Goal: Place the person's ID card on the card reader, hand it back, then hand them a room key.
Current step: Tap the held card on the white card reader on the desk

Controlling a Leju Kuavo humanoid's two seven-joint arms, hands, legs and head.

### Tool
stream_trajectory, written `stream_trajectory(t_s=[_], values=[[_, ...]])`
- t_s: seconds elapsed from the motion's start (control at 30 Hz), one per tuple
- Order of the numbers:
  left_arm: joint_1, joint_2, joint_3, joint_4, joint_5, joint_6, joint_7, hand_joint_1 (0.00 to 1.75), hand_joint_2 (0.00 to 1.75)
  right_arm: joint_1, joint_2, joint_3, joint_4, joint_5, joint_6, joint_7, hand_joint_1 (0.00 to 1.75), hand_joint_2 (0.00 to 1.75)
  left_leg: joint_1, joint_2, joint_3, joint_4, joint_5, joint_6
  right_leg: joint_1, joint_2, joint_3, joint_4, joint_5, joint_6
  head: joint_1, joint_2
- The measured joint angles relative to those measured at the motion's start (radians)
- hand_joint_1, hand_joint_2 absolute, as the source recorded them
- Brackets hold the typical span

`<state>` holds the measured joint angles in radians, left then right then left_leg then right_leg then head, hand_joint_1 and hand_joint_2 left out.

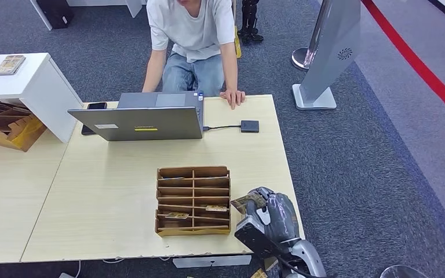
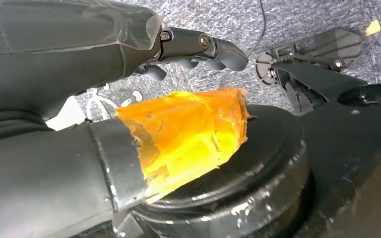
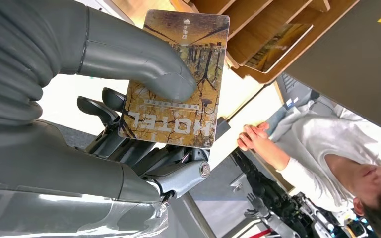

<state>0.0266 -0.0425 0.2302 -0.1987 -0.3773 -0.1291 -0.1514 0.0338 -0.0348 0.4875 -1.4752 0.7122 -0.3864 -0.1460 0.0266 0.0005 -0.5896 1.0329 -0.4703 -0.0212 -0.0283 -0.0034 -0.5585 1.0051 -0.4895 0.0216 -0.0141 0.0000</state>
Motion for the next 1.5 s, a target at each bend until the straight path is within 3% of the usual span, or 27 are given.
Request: stream_trajectory(t_s=[0.2,0.33,0.63,0.9,1.5], values=[[0.002,0.005,0.007,0.000,0.001,-0.005,0.001,0.00,0.00,-0.002,0.000,-0.001,0.007,0.000,0.002,0.001,1.75,1.75,0.000,0.000,0.000,0.000,0.000,0.000,0.000,0.000,0.000,0.000,0.000,0.000,0.000,0.000],[0.009,0.017,0.015,0.010,0.013,-0.059,0.001,0.00,0.00,-0.010,0.000,0.000,0.018,-0.012,0.016,0.004,1.75,1.75,0.000,0.000,0.000,0.000,0.000,0.000,0.000,0.000,0.000,0.000,0.000,0.000,0.000,0.000],[0.045,0.102,0.020,0.122,0.048,-0.218,-0.102,0.00,0.00,-0.064,0.000,0.004,0.080,-0.063,0.056,0.006,1.75,1.75,0.000,0.000,0.000,0.000,0.000,0.000,0.000,0.000,0.000,0.000,-0.001,0.000,0.000,0.000],[0.058,0.126,0.020,0.164,0.069,-0.225,-0.104,0.00,0.00,-0.095,0.000,0.012,0.130,-0.074,0.067,0.010,1.75,1.75,0.000,0.000,-0.001,0.000,0.000,0.000,0.000,-0.001,0.000,0.000,-0.001,0.000,0.000,0.000],[0.066,0.125,0.020,0.182,0.132,-0.220,-0.099,0.00,0.00,-0.140,0.003,0.021,0.200,-0.084,0.081,0.031,1.75,1.75,0.000,0.000,0.000,0.000,0.000,0.000,0.000,-0.001,0.000,0.000,-0.001,0.000,0.000,0.000]])
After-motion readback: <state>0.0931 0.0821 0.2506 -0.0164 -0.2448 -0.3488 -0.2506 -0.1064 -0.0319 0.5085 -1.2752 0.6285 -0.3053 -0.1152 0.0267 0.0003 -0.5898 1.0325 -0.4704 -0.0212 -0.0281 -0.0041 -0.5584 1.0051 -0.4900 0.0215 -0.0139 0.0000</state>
